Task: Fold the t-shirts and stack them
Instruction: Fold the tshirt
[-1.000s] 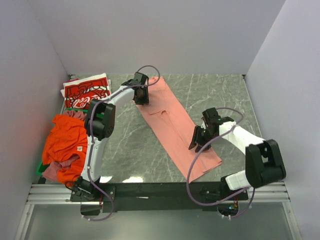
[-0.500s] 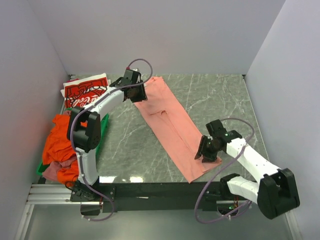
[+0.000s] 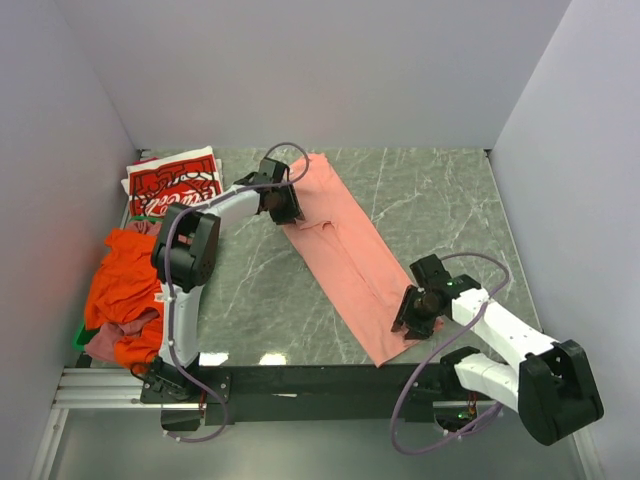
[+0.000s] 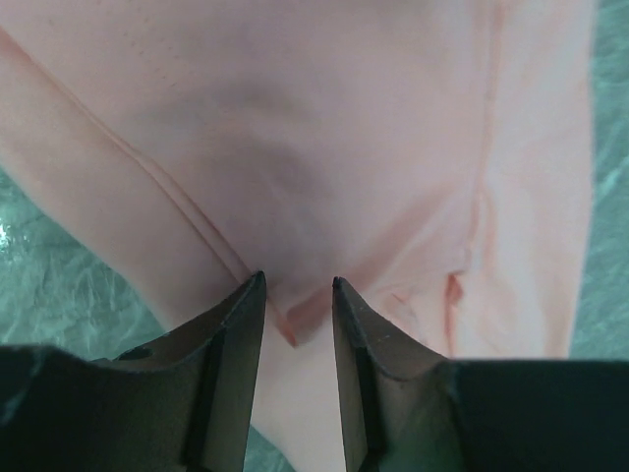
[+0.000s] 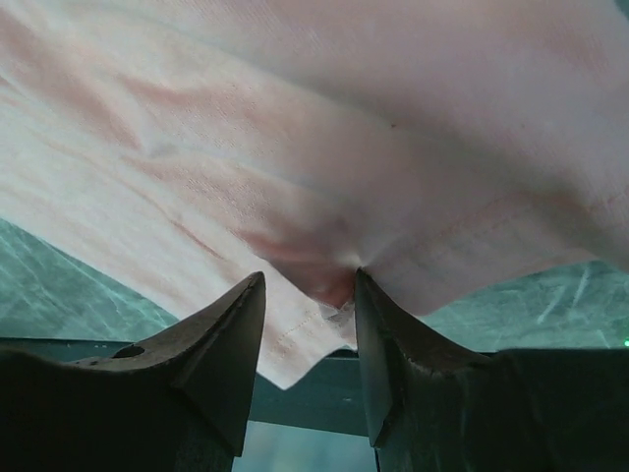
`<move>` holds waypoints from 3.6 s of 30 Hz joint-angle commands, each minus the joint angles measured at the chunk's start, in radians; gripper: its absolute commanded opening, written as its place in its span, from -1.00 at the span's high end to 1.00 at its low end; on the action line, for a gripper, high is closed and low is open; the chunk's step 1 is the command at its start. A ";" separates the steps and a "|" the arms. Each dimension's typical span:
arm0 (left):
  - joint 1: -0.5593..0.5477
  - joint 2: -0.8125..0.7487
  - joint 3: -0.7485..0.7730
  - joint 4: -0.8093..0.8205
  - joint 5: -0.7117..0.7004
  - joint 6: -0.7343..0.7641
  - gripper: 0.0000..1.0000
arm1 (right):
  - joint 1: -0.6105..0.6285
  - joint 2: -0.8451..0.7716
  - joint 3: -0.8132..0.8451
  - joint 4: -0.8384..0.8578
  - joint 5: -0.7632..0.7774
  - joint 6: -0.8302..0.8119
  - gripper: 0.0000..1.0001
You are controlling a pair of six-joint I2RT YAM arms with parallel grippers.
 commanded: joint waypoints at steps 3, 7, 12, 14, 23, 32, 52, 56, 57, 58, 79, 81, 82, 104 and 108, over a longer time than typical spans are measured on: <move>-0.002 0.053 0.056 0.018 0.002 0.010 0.22 | 0.050 0.028 -0.053 0.066 -0.008 0.040 0.02; 0.000 0.083 0.085 0.014 -0.012 0.052 0.21 | 0.104 0.048 -0.048 0.092 -0.035 0.076 0.03; 0.000 0.162 0.149 0.020 0.043 0.130 0.19 | 0.208 0.065 -0.018 0.121 -0.062 0.158 0.03; -0.002 0.190 0.172 0.024 0.060 0.156 0.19 | 0.242 0.077 0.002 0.130 -0.068 0.193 0.03; 0.000 0.325 0.330 0.012 0.178 0.272 0.14 | 0.366 0.213 0.102 0.213 -0.092 0.262 0.03; 0.012 0.425 0.468 -0.014 0.220 0.322 0.09 | 0.452 0.447 0.324 0.198 -0.092 0.241 0.03; 0.017 -0.055 0.387 -0.044 0.200 0.317 -0.23 | 0.486 0.252 0.461 -0.143 0.122 0.211 -0.15; 0.006 -0.239 0.253 -0.106 0.183 0.322 -0.22 | 0.478 0.149 0.331 -0.197 0.167 0.264 -0.17; -0.004 -0.270 0.169 -0.141 0.162 0.337 -0.22 | 0.478 0.119 0.288 -0.213 0.193 0.279 -0.17; -0.011 -0.302 0.124 -0.141 0.153 0.343 -0.22 | 0.478 0.105 0.269 -0.221 0.193 0.287 -0.17; -0.219 -0.776 -0.651 -0.201 0.156 0.131 -0.18 | 0.382 -0.010 0.065 -0.085 0.281 0.278 -0.12; -0.232 -0.779 -0.654 -0.207 0.149 0.122 -0.18 | 0.374 -0.009 0.062 -0.072 0.270 0.264 -0.09; -0.235 -0.781 -0.656 -0.209 0.148 0.119 -0.18 | 0.373 -0.018 0.059 -0.071 0.258 0.264 -0.08; -0.431 -0.629 -0.725 -0.103 0.232 -0.010 -0.16 | 0.356 -0.064 -0.077 -0.003 0.207 0.236 0.48; -0.448 -0.628 -0.745 -0.101 0.208 -0.048 -0.08 | 0.356 -0.062 -0.070 -0.006 0.204 0.231 0.53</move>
